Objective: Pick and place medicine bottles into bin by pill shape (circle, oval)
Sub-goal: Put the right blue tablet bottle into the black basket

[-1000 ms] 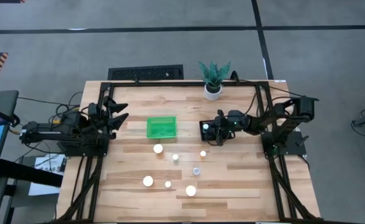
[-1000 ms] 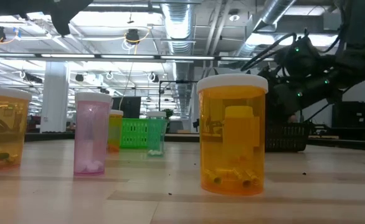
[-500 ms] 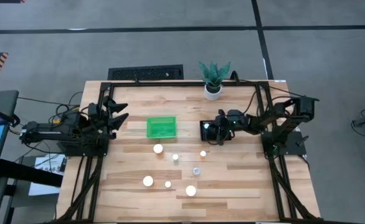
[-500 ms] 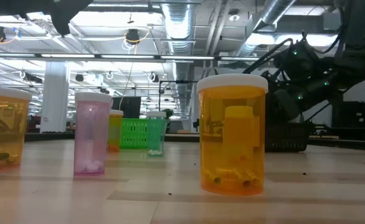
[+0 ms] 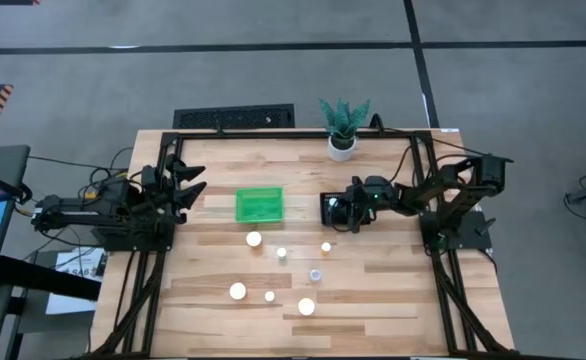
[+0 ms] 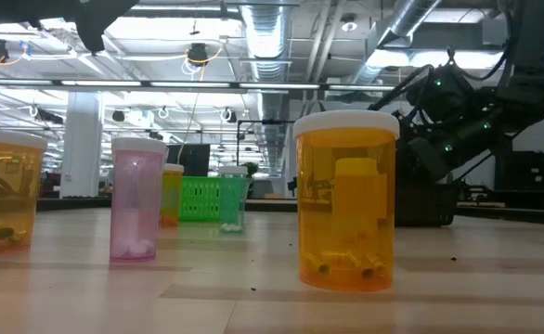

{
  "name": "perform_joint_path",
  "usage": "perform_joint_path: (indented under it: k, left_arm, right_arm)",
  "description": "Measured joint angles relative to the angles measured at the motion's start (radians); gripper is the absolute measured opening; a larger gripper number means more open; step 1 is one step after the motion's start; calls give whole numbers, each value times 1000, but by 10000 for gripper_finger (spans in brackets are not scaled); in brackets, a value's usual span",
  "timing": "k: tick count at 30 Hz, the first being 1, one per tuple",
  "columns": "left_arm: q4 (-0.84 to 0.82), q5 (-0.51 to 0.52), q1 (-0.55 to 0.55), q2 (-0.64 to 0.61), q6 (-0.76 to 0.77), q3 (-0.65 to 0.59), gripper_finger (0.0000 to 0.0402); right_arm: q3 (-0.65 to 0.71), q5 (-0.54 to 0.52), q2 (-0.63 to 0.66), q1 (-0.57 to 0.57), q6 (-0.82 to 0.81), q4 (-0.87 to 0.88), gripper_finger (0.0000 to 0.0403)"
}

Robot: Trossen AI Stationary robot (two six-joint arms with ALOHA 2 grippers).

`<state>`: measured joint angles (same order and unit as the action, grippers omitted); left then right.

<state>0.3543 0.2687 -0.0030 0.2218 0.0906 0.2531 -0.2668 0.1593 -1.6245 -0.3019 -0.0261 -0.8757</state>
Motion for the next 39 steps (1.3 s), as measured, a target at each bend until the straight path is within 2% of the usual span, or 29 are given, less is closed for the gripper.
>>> perform_joint_path:
  k: [9,19,30,39]
  left_arm:
    - [1,0,0,0,0,0,220]
    - [3,0,0,0,1,0,220]
    - [3,0,0,0,4,0,220]
    - [3,0,0,0,4,0,220]
  right_arm:
    - [0,0,0,0,0,2,153]
    - [0,0,2,0,-3,-1,208]
    - [0,2,3,0,-4,-2,194]
    - [-20,8,4,1,-29,-3,214]
